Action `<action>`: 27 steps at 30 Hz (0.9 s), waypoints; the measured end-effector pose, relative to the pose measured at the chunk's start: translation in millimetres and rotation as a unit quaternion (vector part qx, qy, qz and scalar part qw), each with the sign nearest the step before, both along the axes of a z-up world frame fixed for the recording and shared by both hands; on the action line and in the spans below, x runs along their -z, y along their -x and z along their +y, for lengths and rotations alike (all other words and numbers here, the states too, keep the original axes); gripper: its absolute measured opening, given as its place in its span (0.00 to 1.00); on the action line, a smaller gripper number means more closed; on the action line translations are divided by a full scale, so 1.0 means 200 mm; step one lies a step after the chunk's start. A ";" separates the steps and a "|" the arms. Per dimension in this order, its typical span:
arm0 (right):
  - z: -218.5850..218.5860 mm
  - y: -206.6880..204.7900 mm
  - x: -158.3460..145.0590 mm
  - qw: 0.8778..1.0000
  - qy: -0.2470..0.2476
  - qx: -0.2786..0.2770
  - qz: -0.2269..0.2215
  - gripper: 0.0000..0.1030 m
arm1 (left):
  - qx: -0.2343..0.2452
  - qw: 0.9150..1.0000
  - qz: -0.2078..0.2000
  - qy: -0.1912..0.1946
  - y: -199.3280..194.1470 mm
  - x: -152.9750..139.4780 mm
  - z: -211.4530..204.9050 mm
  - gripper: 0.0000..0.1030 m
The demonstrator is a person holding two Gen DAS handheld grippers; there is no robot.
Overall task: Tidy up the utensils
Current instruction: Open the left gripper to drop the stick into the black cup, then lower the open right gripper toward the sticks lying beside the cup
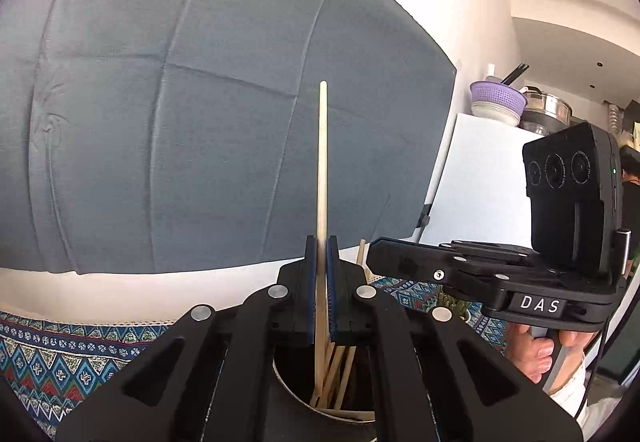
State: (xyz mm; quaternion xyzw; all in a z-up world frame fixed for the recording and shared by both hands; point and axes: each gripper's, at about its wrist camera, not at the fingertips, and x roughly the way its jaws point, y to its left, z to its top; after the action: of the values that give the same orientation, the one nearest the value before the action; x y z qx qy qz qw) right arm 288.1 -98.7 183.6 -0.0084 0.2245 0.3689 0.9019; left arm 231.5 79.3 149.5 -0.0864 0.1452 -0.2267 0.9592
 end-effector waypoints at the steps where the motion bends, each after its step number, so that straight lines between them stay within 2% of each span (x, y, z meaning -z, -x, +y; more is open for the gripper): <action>1: 0.00 0.00 0.00 1.000 0.001 -0.002 0.002 0.07 | -0.005 1.000 0.001 -0.004 -0.01 -0.01 -0.03 0.05; 4: 0.00 0.00 0.00 1.000 0.013 0.007 -0.002 0.07 | -0.006 1.000 0.000 -0.004 -0.01 -0.03 -0.05 0.07; 6: -0.02 0.00 0.00 1.000 0.022 0.020 -0.008 0.07 | -0.011 1.000 -0.001 -0.011 0.00 -0.03 -0.05 0.11; 8: -0.04 0.00 -0.01 0.999 0.019 0.025 -0.010 0.08 | -0.015 1.000 -0.002 -0.013 0.00 -0.04 -0.05 0.30; 9: -0.05 0.00 -0.01 0.999 0.017 0.029 -0.012 0.11 | -0.015 1.000 -0.003 -0.011 0.00 -0.04 -0.05 0.34; 11: -0.08 0.00 -0.02 0.999 0.012 0.037 -0.014 0.34 | -0.015 1.000 -0.004 -0.006 0.00 -0.05 -0.05 0.46; 13: -0.10 0.01 -0.03 0.999 0.006 0.048 -0.017 0.39 | -0.017 1.000 -0.007 -0.008 0.01 -0.05 -0.04 0.53; 15: -0.12 0.01 -0.03 0.997 0.014 0.065 -0.024 0.41 | -0.014 1.000 -0.007 -0.014 0.01 -0.06 -0.05 0.54; 16: -0.12 0.01 -0.04 0.997 0.019 0.073 -0.029 0.44 | -0.014 1.000 -0.007 -0.019 0.01 -0.06 -0.06 0.56; 18: -0.14 0.02 -0.04 0.996 0.021 0.085 -0.034 0.55 | -0.017 1.000 -0.010 -0.021 0.01 -0.06 -0.06 0.63; 20: -0.16 0.02 -0.06 0.995 0.017 0.095 -0.037 0.71 | -0.019 1.000 -0.009 -0.021 0.01 -0.07 -0.07 0.74; 21: -0.17 0.03 -0.06 0.994 0.014 0.101 -0.040 0.75 | -0.022 0.999 -0.011 -0.021 0.02 -0.07 -0.06 0.77; 22: -0.18 0.04 -0.07 0.993 0.011 0.106 -0.043 0.80 | -0.025 0.999 -0.014 -0.023 0.03 -0.09 -0.07 0.83; 23: -0.19 0.05 -0.08 0.993 0.009 0.106 -0.046 0.82 | -0.031 0.999 -0.019 -0.027 0.05 -0.10 -0.07 0.91; 24: -0.20 0.06 -0.10 0.993 0.007 0.107 -0.049 0.83 | -0.038 0.998 -0.027 -0.030 0.07 -0.11 -0.07 0.93; 27: -0.21 0.12 -0.14 0.992 0.001 0.112 -0.062 0.84 | -0.047 0.996 -0.047 -0.052 0.13 -0.17 -0.09 0.94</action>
State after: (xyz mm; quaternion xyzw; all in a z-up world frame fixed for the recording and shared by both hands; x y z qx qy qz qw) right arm 264.3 -141.3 211.3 -0.0067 0.1681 0.2643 0.9497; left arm 204.7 62.0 183.6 -0.0319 0.1074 -0.1773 0.9778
